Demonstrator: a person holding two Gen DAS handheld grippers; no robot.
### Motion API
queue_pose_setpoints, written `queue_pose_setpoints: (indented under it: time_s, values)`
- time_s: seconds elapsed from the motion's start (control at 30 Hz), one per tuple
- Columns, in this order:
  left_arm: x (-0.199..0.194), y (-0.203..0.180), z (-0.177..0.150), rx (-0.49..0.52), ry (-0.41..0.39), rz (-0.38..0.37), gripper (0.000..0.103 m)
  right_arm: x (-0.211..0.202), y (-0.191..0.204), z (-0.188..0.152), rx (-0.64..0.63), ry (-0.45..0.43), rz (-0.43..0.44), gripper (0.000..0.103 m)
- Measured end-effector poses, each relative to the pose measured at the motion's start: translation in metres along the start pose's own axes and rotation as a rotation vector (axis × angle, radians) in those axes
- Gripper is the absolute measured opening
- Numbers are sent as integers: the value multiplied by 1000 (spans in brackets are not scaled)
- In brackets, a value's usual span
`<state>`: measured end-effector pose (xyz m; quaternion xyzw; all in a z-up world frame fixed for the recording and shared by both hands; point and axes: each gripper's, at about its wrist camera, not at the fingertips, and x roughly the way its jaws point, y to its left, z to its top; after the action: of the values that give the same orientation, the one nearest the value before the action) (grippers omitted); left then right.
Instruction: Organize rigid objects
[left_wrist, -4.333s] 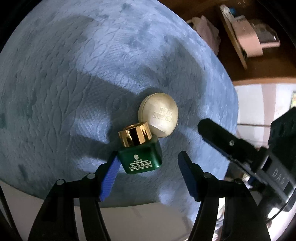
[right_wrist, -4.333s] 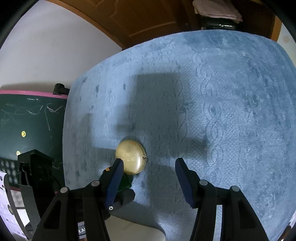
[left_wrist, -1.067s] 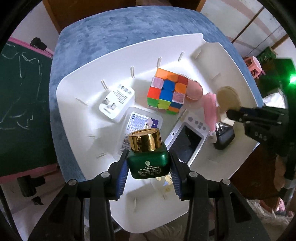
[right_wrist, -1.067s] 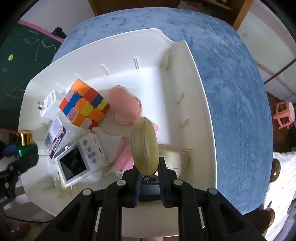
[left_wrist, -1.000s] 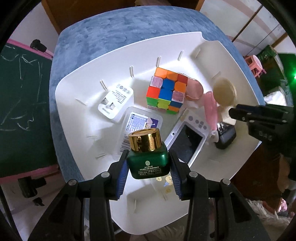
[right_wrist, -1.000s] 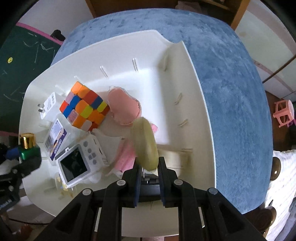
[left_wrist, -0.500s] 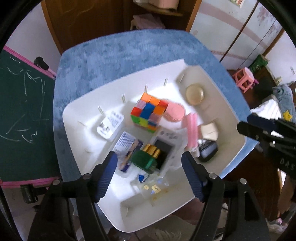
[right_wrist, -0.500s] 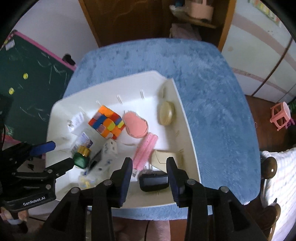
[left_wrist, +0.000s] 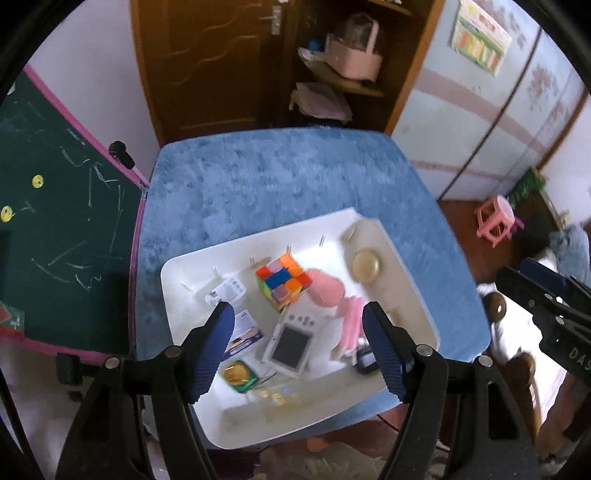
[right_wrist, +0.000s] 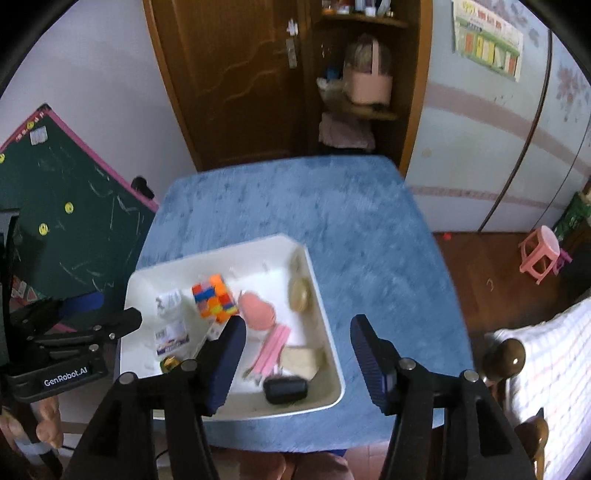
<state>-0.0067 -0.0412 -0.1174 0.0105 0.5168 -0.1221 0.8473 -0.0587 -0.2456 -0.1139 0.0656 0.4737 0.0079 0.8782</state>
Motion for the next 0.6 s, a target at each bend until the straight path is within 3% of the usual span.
queue_pose_setpoints:
  time_s: [0.1,0.23,0.6]
  values:
    - [-11,-11,5,-37,-16,10,75,-13,-11,12,-11,-30,-20,61]
    - [-26,-22,5,-72,-48,26,75,-30,-23,20,-28,-76,-60,74]
    - [-62,-48,-4,-128,-132,117,75,-61,-43,28,-17,-132,-51,80]
